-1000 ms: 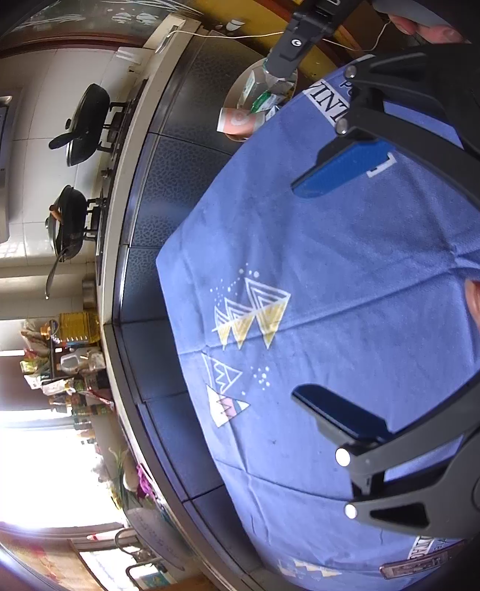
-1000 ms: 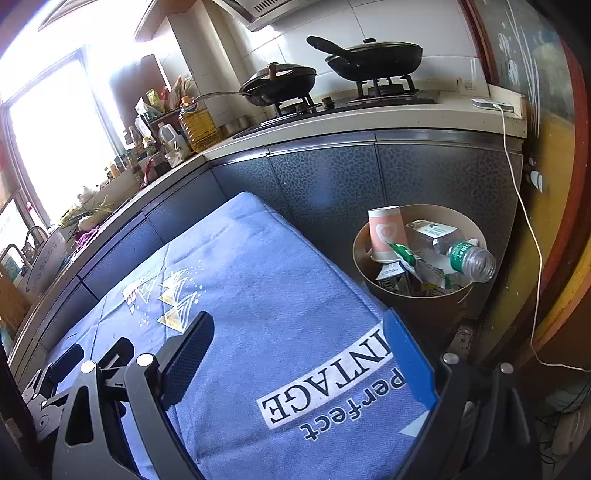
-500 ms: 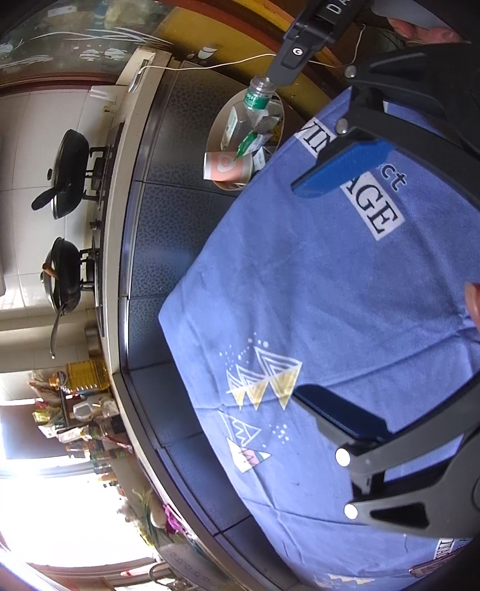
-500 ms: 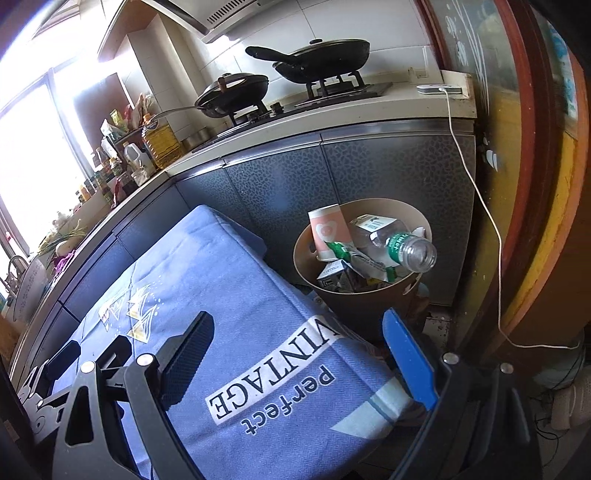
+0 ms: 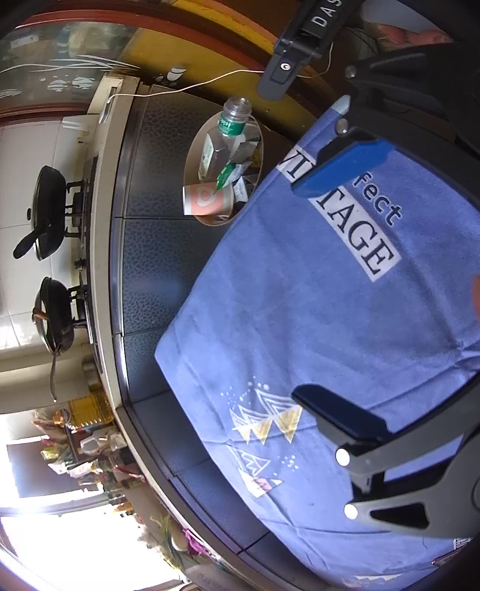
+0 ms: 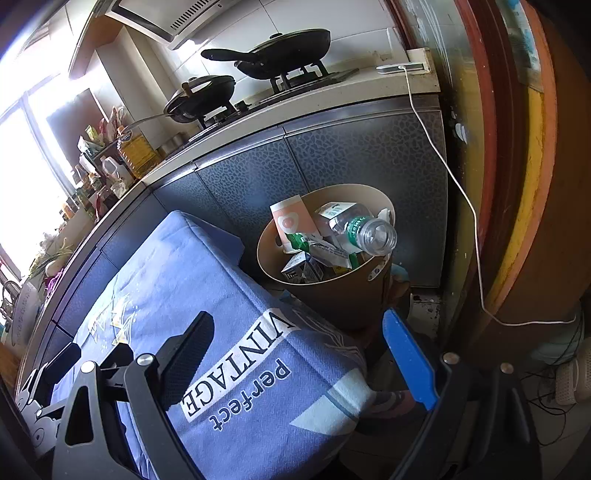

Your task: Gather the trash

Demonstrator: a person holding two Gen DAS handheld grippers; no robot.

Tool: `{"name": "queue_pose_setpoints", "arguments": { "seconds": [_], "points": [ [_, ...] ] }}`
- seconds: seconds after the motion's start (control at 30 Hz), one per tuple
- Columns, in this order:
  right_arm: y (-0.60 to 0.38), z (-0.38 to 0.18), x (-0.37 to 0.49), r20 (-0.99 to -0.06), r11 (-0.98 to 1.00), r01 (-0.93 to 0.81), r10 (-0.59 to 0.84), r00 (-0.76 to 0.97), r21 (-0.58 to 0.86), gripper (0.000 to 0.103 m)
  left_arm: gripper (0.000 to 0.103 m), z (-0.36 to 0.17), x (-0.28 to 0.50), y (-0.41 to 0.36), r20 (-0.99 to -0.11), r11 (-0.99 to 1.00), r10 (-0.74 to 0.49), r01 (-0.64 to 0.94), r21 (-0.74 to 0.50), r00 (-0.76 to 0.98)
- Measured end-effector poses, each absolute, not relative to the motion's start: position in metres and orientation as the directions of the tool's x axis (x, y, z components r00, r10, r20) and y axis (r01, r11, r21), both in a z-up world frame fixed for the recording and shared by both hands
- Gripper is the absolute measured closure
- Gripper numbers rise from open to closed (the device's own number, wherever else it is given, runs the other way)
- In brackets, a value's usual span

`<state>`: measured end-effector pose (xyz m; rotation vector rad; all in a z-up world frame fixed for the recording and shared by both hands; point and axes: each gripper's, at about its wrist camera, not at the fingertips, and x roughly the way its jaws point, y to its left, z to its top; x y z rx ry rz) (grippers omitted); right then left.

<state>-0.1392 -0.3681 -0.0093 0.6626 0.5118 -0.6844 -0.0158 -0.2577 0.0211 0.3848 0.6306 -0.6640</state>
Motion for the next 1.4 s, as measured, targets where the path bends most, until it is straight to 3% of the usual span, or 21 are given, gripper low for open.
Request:
{"name": "queue_pose_setpoints", "arguments": {
  "seconds": [1.4],
  "points": [
    [-0.3656,-0.0029,-0.1338,-0.612,0.603,0.707,-0.415,0.673,0.369,0.012,0.006,0.0148,-0.0096,-0.2511,-0.671,0.753,-0.403,0.643,0.143,0.622]
  ]
}}
